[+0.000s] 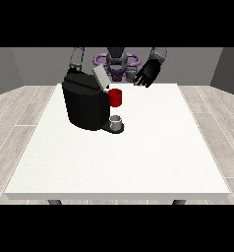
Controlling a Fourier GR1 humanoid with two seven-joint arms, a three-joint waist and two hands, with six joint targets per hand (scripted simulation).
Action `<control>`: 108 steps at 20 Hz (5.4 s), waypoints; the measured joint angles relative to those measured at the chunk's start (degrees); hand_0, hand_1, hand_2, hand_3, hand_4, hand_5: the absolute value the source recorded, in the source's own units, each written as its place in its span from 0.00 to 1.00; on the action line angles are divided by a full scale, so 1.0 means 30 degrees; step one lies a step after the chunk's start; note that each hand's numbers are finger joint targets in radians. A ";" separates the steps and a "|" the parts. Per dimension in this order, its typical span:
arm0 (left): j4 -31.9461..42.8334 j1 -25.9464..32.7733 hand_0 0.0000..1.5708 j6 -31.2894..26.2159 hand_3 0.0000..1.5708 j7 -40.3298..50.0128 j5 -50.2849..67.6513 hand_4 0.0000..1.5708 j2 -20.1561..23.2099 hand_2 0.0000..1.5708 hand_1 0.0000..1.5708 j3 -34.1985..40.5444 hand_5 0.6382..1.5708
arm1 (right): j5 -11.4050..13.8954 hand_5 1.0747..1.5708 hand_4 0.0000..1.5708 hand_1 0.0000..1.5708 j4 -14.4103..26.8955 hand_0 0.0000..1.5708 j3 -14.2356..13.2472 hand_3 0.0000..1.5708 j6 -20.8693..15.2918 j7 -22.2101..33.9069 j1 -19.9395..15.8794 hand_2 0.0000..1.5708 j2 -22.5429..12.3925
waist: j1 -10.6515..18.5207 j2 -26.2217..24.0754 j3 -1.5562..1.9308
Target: Insert the coffee pod into the coffee machine and close the lid
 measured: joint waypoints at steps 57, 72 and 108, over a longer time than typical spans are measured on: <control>0.2376 -0.8392 0.76 -0.1355 0.75 0.1067 0.0252 0.23 0.2268 0.77 0.76 0.3318 1.00 | -0.0677 1.00 0.00 0.00 -0.2081 0.00 -0.1523 0.00 0.0244 0.0725 -0.4073 0.00 -0.0965 | -0.3175 0.4814 0.0006; 0.2448 -0.8105 0.71 0.0289 0.65 -0.0281 -0.1514 0.00 0.3054 0.72 0.71 0.2339 1.00 | -0.0665 1.00 0.00 0.00 -0.2506 0.00 -0.1531 0.00 0.0264 0.0964 -0.4261 0.00 -0.1092 | -0.3369 0.5312 0.0038; 0.2969 -0.8951 0.00 0.2743 0.16 -0.2898 -0.2988 0.00 0.4187 0.23 0.00 0.2549 1.00 | 0.0036 1.00 0.06 0.00 -0.2482 0.00 -0.1407 0.00 -0.0184 0.1163 -0.4838 0.00 -0.1226 | -0.3620 0.6423 0.0061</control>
